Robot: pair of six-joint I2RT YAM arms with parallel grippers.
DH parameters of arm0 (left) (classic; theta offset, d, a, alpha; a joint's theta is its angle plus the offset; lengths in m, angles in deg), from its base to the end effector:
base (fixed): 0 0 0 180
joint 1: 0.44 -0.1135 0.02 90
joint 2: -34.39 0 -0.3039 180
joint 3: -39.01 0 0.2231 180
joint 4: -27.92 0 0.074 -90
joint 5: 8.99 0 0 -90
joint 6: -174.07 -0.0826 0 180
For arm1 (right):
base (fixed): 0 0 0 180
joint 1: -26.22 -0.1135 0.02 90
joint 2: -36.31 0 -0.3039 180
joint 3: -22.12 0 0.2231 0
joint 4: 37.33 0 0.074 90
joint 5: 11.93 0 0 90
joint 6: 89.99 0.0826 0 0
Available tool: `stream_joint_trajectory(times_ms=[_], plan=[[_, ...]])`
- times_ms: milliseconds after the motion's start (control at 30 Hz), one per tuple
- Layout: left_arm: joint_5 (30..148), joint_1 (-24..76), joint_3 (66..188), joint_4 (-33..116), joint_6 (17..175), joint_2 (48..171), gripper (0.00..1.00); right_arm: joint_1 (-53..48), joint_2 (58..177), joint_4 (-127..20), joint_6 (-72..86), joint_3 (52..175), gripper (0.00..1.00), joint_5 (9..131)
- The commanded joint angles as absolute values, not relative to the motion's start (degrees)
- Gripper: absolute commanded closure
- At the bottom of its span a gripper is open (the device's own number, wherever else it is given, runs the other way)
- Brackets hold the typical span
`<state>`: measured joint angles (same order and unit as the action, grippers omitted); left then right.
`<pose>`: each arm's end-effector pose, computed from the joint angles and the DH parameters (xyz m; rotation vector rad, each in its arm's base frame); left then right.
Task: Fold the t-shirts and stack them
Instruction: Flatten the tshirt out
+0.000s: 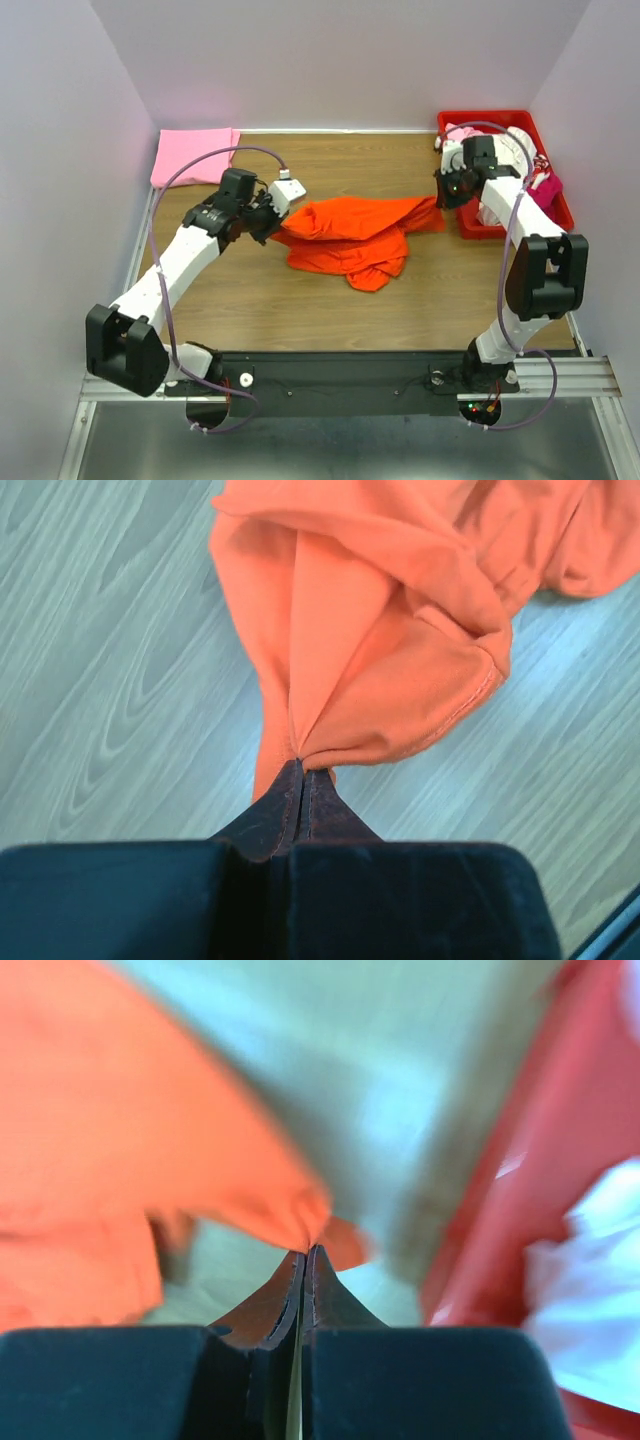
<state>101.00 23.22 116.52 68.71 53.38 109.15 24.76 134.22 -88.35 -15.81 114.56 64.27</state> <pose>0.2473 -0.1392 0.3240 1.1722 1.8698 -0.3211 0.3684 0.0291 0.2647 -0.4704 2.4830 0.2082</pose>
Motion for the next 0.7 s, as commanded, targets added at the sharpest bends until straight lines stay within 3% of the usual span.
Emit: stream_joint_trajectory(times_ms=[0, 233, 667], plan=[[104.56, 17.51, 117.19, 75.16, 49.54, 107.6, 1.0, 25.25, 129.31, -87.2, -17.39, 121.12, 0.99, 64.01], [110.53, 3.36, 123.06, 79.46, 47.78, 113.57, 1.0, 25.16, 128.51, -89.49, -19.94, 127.1, 0.99, 64.88], [111.69, -2.03, 131.79, 80.61, 47.17, 123.86, 1.0, 25.25, 130.53, -90.28, -20.91, 130.11, 1.0, 61.29]])
